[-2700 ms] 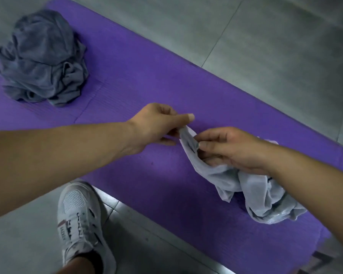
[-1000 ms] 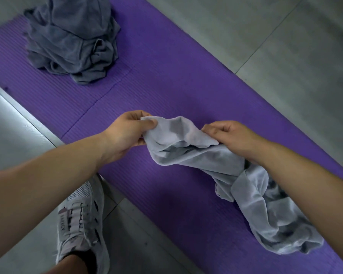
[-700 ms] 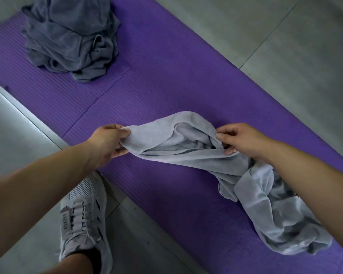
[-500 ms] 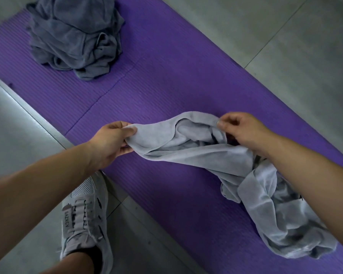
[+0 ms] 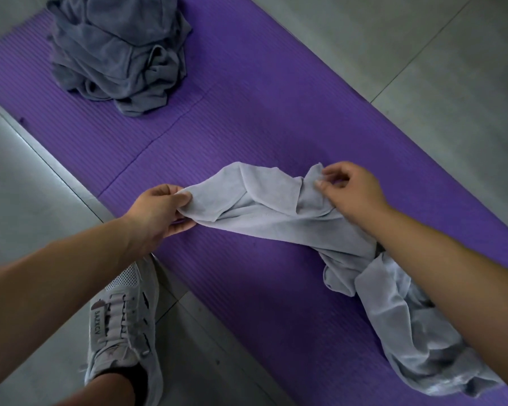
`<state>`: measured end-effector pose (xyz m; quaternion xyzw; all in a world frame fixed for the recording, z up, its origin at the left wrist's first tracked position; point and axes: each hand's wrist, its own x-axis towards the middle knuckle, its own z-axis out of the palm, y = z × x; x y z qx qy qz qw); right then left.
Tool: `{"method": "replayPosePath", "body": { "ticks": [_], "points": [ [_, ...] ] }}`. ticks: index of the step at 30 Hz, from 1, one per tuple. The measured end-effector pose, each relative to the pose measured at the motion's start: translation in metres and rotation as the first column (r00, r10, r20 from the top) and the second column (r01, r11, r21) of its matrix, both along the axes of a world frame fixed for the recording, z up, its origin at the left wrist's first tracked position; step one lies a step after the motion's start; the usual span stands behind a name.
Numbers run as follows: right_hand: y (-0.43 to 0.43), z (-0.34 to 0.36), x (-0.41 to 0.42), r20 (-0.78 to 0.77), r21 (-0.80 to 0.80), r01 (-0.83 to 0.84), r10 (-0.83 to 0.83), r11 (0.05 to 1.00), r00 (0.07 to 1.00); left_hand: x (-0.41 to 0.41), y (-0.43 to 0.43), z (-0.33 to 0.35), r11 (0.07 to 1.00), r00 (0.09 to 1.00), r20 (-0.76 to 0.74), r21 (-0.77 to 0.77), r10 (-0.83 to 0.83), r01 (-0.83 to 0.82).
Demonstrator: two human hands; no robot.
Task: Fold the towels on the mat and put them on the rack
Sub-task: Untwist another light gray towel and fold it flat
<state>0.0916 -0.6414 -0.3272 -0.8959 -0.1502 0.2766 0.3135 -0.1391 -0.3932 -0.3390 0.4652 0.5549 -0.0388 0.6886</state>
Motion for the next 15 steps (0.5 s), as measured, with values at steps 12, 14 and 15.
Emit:
{"method": "replayPosePath", "body": {
  "ticks": [12,14,15],
  "points": [
    [0.016,-0.012,0.018,-0.138,-0.128,0.012,-0.03,0.992,0.99,-0.003,-0.007,-0.002,0.993,0.997,0.076,-0.119,0.007,0.002],
    [0.014,-0.014,0.019,-0.085,-0.259,-0.066,0.046,0.964,0.995,-0.005,-0.009,-0.006,0.991,0.996,0.043,-0.113,0.081,-0.075],
    [0.011,-0.015,0.02,-0.053,-0.3,-0.078,0.065,0.951,0.996,-0.006,-0.011,-0.007,0.987,0.993,0.02,-0.111,0.118,-0.115]
  ]
}}
